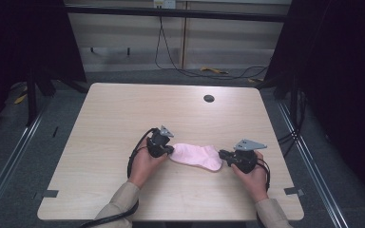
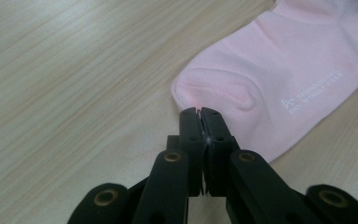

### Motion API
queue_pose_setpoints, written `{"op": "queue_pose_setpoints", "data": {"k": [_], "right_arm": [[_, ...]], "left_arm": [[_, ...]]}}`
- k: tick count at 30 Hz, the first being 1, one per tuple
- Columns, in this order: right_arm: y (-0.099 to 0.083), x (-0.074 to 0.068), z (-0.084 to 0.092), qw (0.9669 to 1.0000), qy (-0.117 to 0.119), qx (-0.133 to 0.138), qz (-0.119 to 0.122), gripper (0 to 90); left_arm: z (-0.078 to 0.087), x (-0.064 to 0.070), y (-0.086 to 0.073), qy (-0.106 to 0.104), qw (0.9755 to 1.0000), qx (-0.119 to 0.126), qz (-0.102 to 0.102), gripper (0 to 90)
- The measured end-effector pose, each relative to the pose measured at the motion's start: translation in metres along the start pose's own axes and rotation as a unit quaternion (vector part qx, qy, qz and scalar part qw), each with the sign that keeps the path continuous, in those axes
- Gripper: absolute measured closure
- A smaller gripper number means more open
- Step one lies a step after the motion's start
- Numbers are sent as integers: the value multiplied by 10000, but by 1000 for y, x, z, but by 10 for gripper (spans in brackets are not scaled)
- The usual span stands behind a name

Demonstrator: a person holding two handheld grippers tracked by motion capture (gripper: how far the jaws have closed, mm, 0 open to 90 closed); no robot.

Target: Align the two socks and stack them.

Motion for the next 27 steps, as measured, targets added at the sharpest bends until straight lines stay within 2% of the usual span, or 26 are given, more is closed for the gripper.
{"op": "queue_pose_setpoints", "data": {"k": [3, 4, 6, 8, 14, 15, 18, 24, 25, 27], "right_arm": [[1, -8, -2, 9999, 63, -29, 98, 850], [2, -20, -6, 9995, 200, -75, 224, 856], [2, -24, -8, 9993, 237, -84, 263, 858], [3, -39, -16, 9985, 424, -149, 327, 854], [1, -50, -30, 9972, 566, -297, 394, 854], [-4, -53, -36, 9962, 541, -470, 490, 853], [-10, -50, -38, 9953, 452, -592, 624, 854], [-5, -39, -24, 9975, 461, -400, 363, 855], [-8, -34, -21, 9972, 336, -495, 455, 860], [-13, -31, -23, 9965, 297, -591, 503, 863]], "left_arm": [[2, 0, -1, 22, 10000, -23, -15, 881], [2, 1, -1, 8, 10000, -17, -8, 882], [1, 2, -1, 17, 10000, 3, 19, 881], [0, 2, -1, -8, 10000, 10, 5, 881], [0, 1, -3, -31, 10000, 38, 42, 881], [0, 1, -4, -49, 10000, 0, 32, 881], [0, 0, -6, -69, 9999, -22, 76, 882], [3, -4, -9, -13, 10000, -53, 72, 882], [3, -3, -10, -54, 9999, -42, 85, 881], [3, -3, -9, -43, 9999, -34, 86, 881]]}}
Point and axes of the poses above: each handheld gripper's, and its own axes: z roughly backward along the jaws, y roughly out of its top, x roughly to its right, the point moved 7 cm from there along -z, roughly forward along the jaws, and after that the axes turned 14 degrees about -z, right-handed, at the moved point
